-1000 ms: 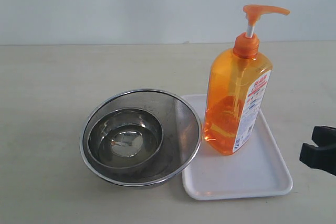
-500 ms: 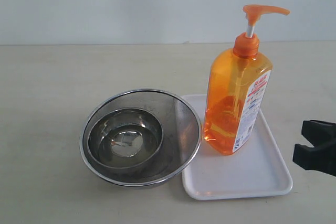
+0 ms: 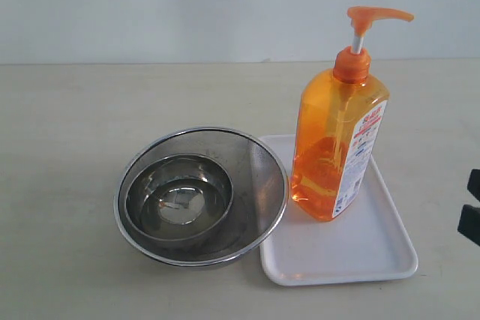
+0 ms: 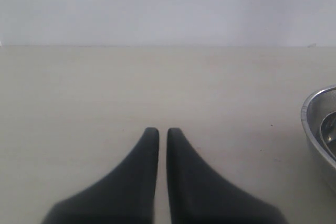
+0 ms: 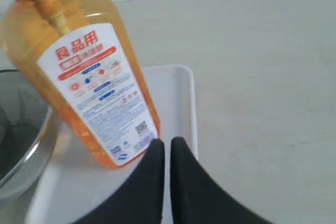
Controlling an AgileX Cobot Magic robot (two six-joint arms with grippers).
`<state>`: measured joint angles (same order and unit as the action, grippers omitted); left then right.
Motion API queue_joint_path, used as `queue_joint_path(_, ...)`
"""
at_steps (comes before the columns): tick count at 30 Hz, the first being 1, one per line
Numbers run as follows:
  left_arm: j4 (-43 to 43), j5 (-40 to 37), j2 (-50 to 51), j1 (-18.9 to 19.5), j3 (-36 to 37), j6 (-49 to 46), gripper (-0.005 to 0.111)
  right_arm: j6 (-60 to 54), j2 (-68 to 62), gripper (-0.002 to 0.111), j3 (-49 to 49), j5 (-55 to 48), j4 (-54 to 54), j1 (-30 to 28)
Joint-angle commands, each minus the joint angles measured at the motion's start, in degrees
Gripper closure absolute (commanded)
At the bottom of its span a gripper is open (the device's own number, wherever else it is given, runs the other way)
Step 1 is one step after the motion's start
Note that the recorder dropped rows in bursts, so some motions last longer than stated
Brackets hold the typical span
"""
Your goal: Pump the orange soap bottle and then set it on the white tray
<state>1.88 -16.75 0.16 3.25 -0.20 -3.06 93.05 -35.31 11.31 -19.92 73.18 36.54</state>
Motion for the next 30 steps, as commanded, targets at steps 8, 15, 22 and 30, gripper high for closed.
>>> queue_joint_path(8,0.26,0.40,-0.16,0.19,0.20,0.49,0.102,-75.44,5.40,0.108,1.36,27.76,-66.59,0.02)
queue_joint_path(15,0.26,0.40,-0.16,0.19,0.20,0.49,0.102,-90.18,5.40,0.108,1.36,35.53,-74.21,0.02)
queue_joint_path(22,0.26,0.40,-0.16,0.19,0.20,0.49,0.102,-110.90,3.02,0.108,1.36,33.91,-95.47,0.02)
queue_joint_path(30,0.26,0.40,-0.16,0.19,0.20,0.49,0.102,-111.16,-2.04,0.105,1.36,39.39,-92.78,0.02)
